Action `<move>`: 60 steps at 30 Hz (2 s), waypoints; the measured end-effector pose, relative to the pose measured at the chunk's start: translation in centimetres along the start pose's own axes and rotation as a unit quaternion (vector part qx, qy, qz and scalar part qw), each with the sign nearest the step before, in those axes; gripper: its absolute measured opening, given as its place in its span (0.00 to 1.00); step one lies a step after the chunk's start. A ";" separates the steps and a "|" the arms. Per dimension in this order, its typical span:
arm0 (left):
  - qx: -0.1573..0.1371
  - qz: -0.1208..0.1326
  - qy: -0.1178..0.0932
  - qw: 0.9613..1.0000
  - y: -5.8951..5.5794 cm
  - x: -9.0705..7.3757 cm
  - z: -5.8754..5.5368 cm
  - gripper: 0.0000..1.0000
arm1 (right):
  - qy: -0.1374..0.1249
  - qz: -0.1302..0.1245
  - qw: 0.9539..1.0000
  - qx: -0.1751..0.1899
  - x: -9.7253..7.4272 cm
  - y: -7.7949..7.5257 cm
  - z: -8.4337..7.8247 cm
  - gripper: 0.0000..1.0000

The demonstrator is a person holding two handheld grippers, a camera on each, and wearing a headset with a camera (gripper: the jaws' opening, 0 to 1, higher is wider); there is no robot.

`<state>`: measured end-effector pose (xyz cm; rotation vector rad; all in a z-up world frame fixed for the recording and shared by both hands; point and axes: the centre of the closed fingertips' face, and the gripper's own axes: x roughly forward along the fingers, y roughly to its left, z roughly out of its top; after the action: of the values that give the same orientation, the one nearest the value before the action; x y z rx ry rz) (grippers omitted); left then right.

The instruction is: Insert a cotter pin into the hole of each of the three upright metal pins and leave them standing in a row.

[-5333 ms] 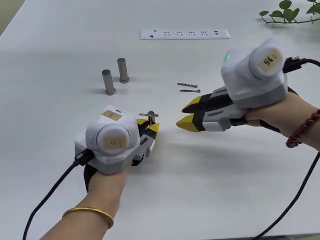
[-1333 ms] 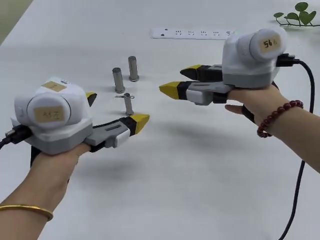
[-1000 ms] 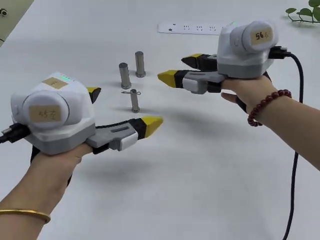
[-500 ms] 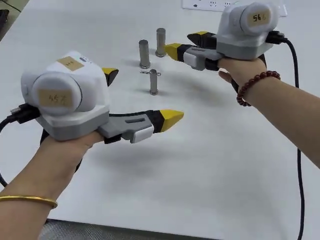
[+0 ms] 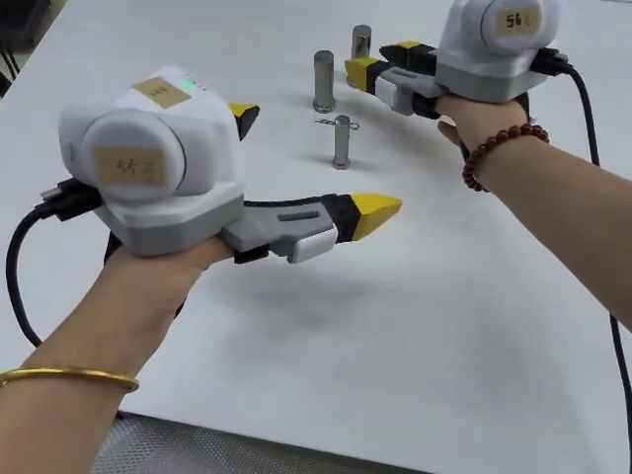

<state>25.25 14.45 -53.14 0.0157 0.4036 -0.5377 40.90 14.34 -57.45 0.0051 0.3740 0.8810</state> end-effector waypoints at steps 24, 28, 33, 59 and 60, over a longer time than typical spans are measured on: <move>0.005 0.011 0.002 1.000 0.4 0.2 0.1 0.93 | 0.014 0.013 1.000 -0.022 0.9 -0.4 -0.7 0.08; 0.003 0.009 0.003 1.000 0.4 0.2 0.0 0.93 | 0.026 0.007 0.999 -0.041 0.7 -0.6 -0.8 0.08; 0.000 0.010 0.001 1.000 0.6 0.1 0.1 0.93 | 0.032 0.004 0.998 -0.049 -0.1 -0.6 -0.9 0.08; 0.021 -0.030 0.002 0.999 -1.1 -0.3 0.9 0.99 | 0.047 -0.007 0.995 -0.091 -9.5 1.1 -2.7 0.08; 0.023 -0.030 0.001 0.999 -1.2 -0.4 0.9 0.99 | 0.048 -0.007 0.995 -0.092 -9.9 1.2 -2.9 0.08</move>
<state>24.67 13.51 -52.04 0.0482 0.3956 -0.6063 33.36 7.19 -56.80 -0.2095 0.3805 0.9019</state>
